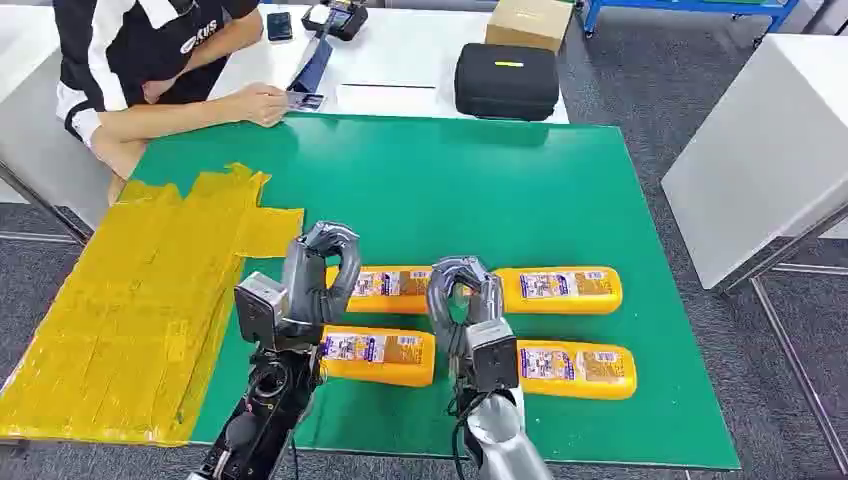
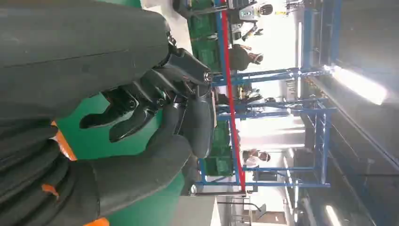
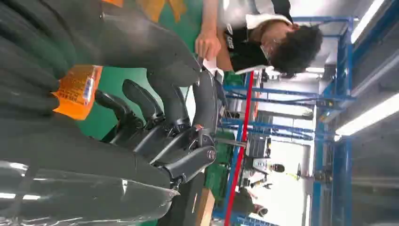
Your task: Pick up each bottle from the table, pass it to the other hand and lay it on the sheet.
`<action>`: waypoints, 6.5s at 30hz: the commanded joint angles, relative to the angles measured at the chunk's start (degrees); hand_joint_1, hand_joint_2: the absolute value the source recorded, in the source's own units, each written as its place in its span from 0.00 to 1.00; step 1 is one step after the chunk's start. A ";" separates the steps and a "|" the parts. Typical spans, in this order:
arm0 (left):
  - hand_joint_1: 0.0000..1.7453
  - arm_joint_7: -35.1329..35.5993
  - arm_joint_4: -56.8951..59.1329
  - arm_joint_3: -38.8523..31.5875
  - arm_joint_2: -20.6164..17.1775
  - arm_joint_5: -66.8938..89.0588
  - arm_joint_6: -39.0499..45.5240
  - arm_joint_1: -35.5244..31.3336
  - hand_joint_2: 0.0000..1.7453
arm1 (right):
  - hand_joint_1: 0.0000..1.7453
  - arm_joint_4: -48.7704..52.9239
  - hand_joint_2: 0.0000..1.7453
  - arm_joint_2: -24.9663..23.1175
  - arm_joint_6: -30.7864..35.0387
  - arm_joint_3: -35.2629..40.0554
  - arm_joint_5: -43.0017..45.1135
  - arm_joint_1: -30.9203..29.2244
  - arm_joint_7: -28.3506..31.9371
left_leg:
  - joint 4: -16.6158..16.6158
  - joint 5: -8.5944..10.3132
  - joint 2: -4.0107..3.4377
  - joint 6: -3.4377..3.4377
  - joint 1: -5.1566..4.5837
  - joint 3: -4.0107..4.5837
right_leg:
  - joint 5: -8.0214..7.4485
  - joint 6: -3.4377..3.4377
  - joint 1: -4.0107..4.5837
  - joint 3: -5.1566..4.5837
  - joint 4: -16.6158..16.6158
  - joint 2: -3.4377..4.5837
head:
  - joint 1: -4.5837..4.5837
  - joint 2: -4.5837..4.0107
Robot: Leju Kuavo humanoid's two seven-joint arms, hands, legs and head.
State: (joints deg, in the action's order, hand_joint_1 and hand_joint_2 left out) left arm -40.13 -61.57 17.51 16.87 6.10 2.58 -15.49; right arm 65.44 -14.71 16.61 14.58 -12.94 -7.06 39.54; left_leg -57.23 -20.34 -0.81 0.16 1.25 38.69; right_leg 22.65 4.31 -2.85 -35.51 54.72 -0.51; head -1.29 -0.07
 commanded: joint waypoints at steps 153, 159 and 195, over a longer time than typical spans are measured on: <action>0.00 4.59 20.51 -11.03 -1.45 -2.26 -10.56 -16.32 1.00 | 1.00 -38.27 1.00 -2.88 23.39 -16.78 -30.36 -27.10 -5.75 | -0.06 0.19 0.13 0.07 0.03 0.00 | -0.07 -0.13 0.05 0.07 0.07 -0.13 | 0.00 0.00; 0.00 4.64 20.57 -11.00 -1.74 -2.33 -10.62 -16.19 1.00 | 1.00 -38.36 1.00 -2.83 23.39 -16.81 -30.27 -27.14 -5.64 | -0.07 0.13 0.10 0.07 0.02 -0.09 | -0.03 -0.19 0.05 0.13 0.09 -0.07 | 0.00 0.00; 0.00 6.16 25.29 -5.03 0.50 -7.93 -17.75 -21.15 1.00 | 1.00 -46.67 1.00 -5.29 -1.63 2.30 -20.21 -26.98 -4.23 | -0.08 0.09 0.10 0.08 0.04 -0.17 | 0.01 -0.22 0.06 0.23 0.09 -0.07 | 0.02 0.00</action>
State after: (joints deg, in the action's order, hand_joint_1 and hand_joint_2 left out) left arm -33.49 -42.64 10.82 18.34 -1.55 -14.25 -32.32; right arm 24.39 -20.35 19.71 9.03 -33.70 -32.01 36.17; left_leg -57.26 -20.04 -0.80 0.21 1.26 38.90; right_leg 22.45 4.44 -2.84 -35.65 54.76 -0.57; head -1.27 -0.07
